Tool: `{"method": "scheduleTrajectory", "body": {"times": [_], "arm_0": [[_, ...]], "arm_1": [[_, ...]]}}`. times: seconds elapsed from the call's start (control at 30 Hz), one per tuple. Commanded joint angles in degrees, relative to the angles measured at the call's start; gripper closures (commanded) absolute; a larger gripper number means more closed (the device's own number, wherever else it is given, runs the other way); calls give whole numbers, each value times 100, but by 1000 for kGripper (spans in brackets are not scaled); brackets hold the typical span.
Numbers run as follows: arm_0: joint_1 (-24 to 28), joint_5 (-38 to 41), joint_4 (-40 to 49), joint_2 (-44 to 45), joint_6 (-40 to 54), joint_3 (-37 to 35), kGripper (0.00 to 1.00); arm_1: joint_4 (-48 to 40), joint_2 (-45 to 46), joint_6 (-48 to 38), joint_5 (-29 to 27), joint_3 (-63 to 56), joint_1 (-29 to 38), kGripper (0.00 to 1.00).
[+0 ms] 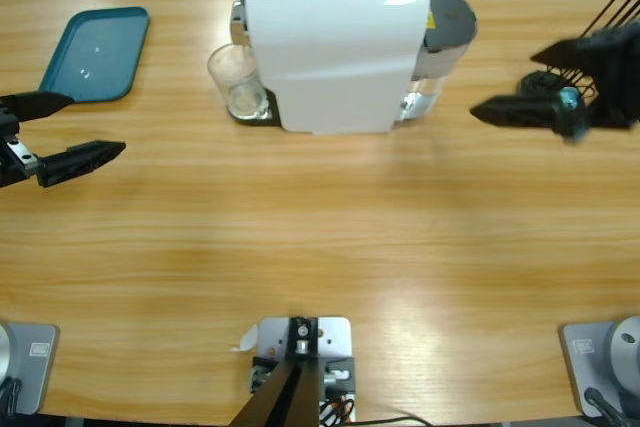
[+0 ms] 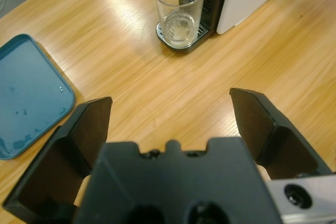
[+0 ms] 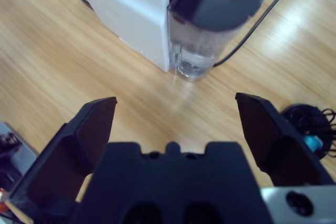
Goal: Pour coffee
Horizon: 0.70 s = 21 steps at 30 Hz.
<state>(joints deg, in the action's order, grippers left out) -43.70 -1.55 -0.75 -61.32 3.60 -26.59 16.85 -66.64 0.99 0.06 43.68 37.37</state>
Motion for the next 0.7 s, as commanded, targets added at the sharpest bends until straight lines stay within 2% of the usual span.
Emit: {"method": "scheduleTrajectory", "body": {"times": [0.03, 0.27, 0.5, 0.7], "arm_0": [[-68, 199, -131, -172, -14, 105, 4], [-68, 198, -277, -274, 109, 161, 10], [-68, 199, -319, -302, 106, 184, 64], [-68, 199, -339, -312, 106, 196, 64]], "arm_1": [[-826, 819, 172, 110, -1364, 42, 0], [-1177, 940, 156, 82, -1661, 42, 0], [-1202, 814, 165, 90, -1670, 49, 0], [-1220, 763, 165, 82, -1679, 46, 0]]}}
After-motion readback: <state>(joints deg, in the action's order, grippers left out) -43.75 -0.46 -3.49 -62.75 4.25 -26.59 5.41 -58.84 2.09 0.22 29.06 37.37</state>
